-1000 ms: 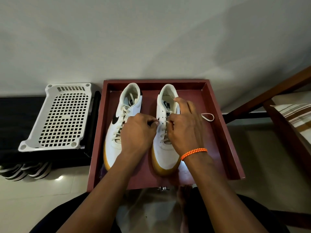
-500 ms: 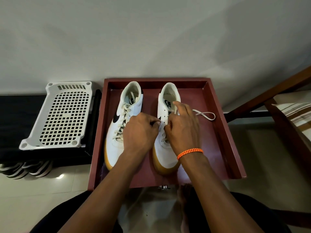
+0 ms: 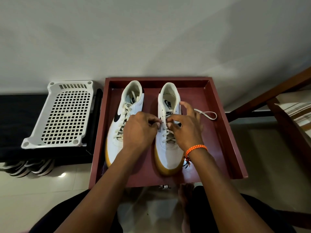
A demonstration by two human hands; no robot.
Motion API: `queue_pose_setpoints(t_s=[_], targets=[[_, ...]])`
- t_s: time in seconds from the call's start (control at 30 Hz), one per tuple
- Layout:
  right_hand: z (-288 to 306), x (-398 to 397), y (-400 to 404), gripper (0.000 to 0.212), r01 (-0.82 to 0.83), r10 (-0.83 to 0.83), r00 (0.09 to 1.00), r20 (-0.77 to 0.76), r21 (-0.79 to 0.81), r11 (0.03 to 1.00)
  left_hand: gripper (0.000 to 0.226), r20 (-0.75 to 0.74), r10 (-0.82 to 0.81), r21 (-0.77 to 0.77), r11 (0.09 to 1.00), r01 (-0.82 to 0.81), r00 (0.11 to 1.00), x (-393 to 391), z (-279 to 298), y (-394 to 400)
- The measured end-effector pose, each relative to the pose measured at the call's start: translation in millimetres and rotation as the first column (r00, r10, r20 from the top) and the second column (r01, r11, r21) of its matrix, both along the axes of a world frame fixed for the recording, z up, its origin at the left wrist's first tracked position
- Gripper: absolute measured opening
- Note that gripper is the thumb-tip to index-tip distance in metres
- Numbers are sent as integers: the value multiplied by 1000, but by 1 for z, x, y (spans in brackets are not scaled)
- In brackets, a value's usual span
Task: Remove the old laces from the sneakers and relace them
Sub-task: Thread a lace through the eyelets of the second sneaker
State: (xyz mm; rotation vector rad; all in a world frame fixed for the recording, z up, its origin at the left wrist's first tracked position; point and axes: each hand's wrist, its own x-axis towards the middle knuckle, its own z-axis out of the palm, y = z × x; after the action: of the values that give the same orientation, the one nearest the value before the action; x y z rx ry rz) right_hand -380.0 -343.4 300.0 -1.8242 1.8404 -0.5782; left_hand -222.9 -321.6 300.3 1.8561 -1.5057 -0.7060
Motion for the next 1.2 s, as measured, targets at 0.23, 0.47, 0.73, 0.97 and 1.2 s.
queue_pose_setpoints(t_s=[0.23,0.47,0.73,0.97,1.2], targets=[[7,-1,1,20,-117,114,985,-132,-15,993,13,40,-15,-39,999,17,999,-2,-2,2],[7,-14,-7,21,-266,269,959,-92,38,963,14,105,-39,-65,997,46,994,-4,-5,2],[-5,-2,-2,12,-148,148,989,-13,-73,986,13,124,-11,-67,998,19,992,-6,-4,1],[10,-9,0,14,-193,181,974,-136,-77,978,9,-94,35,9,999,-34,995,-3,-4,-3],[8,-18,-2,13,-230,221,968,-118,-69,971,11,-813,91,121,992,14,575,7,30,-1]])
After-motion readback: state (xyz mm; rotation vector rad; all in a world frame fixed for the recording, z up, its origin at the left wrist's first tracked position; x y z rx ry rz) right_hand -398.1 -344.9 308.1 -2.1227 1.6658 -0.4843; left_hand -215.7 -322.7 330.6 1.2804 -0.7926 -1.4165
